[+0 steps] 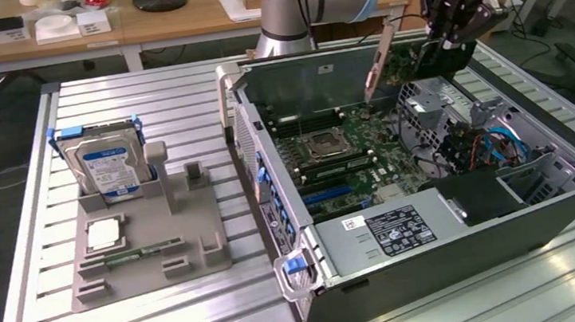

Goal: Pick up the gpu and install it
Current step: 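Insert the gpu into the slot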

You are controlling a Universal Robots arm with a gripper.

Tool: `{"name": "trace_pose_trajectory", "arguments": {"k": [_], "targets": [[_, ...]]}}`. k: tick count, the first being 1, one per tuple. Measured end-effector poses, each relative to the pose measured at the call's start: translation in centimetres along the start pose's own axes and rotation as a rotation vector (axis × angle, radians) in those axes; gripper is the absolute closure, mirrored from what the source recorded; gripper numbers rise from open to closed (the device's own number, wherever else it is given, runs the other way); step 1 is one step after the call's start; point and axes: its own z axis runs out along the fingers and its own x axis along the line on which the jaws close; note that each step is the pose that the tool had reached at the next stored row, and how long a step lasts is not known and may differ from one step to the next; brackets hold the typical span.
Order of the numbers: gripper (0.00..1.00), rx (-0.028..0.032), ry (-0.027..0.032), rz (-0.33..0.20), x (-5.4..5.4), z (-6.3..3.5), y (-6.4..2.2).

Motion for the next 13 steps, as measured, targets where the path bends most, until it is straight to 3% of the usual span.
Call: {"name": "trace_pose_trajectory", "arguments": {"k": [3, 9, 13], "targets": [[0.73, 0.0063, -0.0017, -0.007, 0.01, 0.13, 0.17], [0.73, 0.0293, -0.0024, -0.019, 0.03, 0.54, 0.54], [0.73, 0.0316, -0.0024, -0.020, 0.04, 0.57, 0.63]]}}
